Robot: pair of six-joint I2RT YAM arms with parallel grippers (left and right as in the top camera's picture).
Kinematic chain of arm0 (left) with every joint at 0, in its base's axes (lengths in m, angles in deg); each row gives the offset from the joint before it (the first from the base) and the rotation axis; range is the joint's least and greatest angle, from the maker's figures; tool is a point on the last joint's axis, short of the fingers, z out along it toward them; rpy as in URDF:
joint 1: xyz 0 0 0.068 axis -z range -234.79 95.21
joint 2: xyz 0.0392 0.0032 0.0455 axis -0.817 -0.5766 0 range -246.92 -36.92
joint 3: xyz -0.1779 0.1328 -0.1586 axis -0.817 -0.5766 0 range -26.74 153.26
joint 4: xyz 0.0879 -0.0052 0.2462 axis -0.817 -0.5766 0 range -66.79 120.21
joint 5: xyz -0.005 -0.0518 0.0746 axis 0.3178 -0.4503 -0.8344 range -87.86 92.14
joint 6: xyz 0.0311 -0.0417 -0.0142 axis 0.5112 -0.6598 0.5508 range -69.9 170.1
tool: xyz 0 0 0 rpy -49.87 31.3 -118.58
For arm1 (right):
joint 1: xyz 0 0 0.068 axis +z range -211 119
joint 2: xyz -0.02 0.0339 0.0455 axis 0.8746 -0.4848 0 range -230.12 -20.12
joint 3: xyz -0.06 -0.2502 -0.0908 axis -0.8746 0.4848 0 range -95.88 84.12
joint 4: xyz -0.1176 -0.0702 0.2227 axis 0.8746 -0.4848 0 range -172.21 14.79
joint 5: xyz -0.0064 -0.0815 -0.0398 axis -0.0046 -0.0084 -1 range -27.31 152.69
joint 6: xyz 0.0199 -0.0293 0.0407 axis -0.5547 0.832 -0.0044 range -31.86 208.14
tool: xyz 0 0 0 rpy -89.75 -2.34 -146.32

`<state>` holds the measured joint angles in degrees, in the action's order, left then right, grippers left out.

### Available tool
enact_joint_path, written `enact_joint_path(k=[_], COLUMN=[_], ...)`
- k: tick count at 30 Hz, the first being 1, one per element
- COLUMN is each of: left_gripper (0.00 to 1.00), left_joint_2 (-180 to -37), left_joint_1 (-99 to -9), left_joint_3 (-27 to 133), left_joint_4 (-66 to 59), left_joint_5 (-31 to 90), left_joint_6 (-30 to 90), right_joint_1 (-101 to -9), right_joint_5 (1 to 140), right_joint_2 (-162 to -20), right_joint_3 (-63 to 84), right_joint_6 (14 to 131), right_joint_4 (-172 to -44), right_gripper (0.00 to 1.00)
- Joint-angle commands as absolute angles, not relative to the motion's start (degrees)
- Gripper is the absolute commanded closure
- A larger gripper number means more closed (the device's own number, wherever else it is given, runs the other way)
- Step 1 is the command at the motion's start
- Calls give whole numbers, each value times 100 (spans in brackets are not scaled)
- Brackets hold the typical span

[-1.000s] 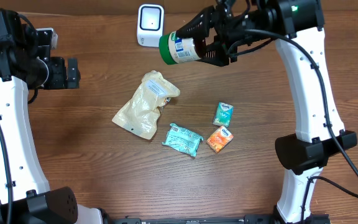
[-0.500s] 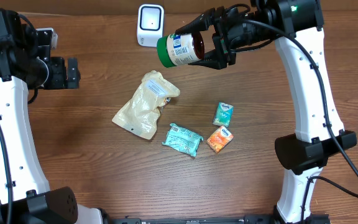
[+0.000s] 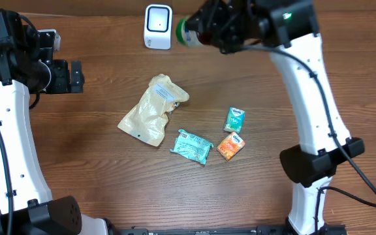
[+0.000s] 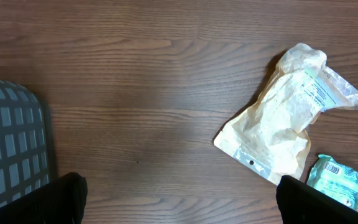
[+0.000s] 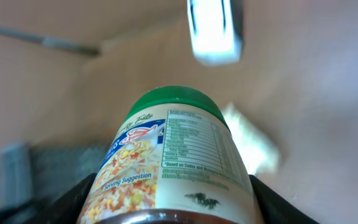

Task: Scan the item barcode
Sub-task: 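Hold the jar label facing the scanner with the right gripper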

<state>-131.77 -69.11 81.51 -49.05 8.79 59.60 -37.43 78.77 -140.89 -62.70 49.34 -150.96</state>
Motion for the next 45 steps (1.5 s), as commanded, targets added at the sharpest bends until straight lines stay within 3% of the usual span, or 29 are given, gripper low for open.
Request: enact_joint_path(k=[1, 9, 23, 41, 45], left_gripper=[0, 0, 0, 0, 0], left_joint_2=[-13216, -13216, -13216, -13216, -13216], left_joint_1=[-6933, -6933, -6933, -6933, -6933], left_joint_3=[8131, 8131, 8131, 8131, 8131], left_joint_4=[-4903, -4903, -4903, -4903, -4903], left_joint_5=[877, 877, 877, 877, 877], left_joint_6=[6082, 6082, 6082, 6082, 6082], right_joint_1=[-3330, -3098, -3133, -3104, -3096], right_joint_5=[5636, 4812, 4878, 5247, 5243], right_joint_2=[-14052, -14469, -16705, -17757, -17826], right_joint_3=[-6039, -5269, -5201, -5199, -5199], right_joint_6=[6169, 7355, 8035, 8415, 8415], right_joint_4=[-14309, -11338, -6884, -5975, -5942], right_gripper=[42, 42, 42, 43, 48])
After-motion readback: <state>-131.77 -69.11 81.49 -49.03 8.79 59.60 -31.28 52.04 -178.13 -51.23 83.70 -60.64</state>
